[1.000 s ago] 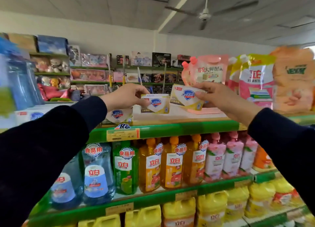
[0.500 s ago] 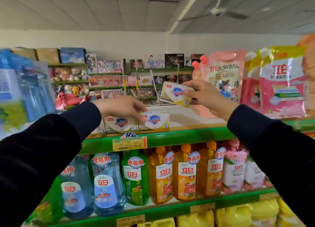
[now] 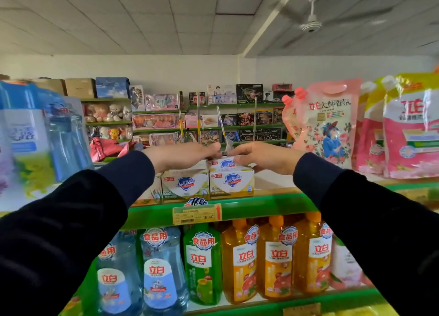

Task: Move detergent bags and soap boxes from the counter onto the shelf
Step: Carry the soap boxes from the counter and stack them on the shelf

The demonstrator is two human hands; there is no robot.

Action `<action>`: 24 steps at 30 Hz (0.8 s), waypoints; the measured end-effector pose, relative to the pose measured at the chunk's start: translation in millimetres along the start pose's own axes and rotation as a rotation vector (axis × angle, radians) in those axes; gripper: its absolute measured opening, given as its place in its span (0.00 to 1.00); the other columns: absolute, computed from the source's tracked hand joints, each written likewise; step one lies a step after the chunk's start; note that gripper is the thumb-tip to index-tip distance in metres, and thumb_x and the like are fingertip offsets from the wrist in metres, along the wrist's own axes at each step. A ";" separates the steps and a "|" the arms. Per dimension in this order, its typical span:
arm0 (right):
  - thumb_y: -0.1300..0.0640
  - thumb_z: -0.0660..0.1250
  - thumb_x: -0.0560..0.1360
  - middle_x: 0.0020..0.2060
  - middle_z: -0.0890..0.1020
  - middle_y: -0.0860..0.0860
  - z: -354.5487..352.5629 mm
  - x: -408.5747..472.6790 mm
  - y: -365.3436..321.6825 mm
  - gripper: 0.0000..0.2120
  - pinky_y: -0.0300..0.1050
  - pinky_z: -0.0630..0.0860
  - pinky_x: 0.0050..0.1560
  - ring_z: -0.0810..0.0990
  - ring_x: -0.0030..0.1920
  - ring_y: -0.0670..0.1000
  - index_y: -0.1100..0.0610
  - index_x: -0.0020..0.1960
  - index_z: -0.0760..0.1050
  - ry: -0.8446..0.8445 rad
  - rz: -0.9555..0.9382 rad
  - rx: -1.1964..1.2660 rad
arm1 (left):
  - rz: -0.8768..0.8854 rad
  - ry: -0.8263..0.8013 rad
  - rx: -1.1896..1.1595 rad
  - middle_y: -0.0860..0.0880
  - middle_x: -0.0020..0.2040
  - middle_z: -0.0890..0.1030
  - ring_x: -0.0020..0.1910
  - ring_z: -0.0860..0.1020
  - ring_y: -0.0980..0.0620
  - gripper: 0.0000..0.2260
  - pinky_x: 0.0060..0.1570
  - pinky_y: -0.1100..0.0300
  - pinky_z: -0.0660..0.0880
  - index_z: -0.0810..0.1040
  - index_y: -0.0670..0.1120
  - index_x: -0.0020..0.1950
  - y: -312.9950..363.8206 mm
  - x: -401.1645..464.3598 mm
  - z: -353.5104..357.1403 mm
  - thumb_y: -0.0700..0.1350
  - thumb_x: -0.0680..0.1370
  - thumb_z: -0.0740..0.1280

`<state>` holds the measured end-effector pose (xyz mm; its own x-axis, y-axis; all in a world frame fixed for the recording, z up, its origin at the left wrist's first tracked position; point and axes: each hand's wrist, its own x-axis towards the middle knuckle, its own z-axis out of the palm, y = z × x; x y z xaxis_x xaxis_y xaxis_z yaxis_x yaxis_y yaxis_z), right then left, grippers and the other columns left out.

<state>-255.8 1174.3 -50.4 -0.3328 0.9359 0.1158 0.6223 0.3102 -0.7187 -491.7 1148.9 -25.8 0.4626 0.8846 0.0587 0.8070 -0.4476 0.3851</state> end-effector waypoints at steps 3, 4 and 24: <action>0.50 0.58 0.86 0.63 0.83 0.52 2.3 -1.5 3.4 0.17 0.41 0.78 0.48 0.80 0.63 0.53 0.49 0.73 0.73 -0.050 0.041 0.035 | -0.010 -0.019 -0.023 0.55 0.76 0.72 0.76 0.66 0.53 0.33 0.68 0.58 0.53 0.76 0.55 0.73 -3.5 4.6 2.4 0.68 0.82 0.44; 0.49 0.57 0.86 0.62 0.83 0.52 3.8 -1.8 5.7 0.17 0.42 0.79 0.50 0.80 0.64 0.53 0.49 0.73 0.73 -0.068 0.056 0.057 | -0.024 -0.030 -0.040 0.56 0.75 0.73 0.76 0.66 0.55 0.33 0.66 0.59 0.53 0.77 0.55 0.72 -4.4 4.3 2.4 0.69 0.81 0.43; 0.50 0.66 0.81 0.56 0.82 0.46 -11.0 -168.5 36.1 0.11 0.40 0.73 0.54 0.80 0.55 0.46 0.52 0.61 0.78 0.856 0.050 -0.092 | 0.709 0.131 -0.425 0.55 0.62 0.76 0.55 0.76 0.62 0.20 0.48 0.77 0.66 0.79 0.47 0.67 148.9 36.0 90.8 0.57 0.86 0.56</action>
<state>-169.5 1029.6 -88.3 0.3218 0.7414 0.5889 0.6891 0.2432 -0.6827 -321.6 1102.2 -49.9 0.7409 0.4318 0.5144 0.1215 -0.8395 0.5297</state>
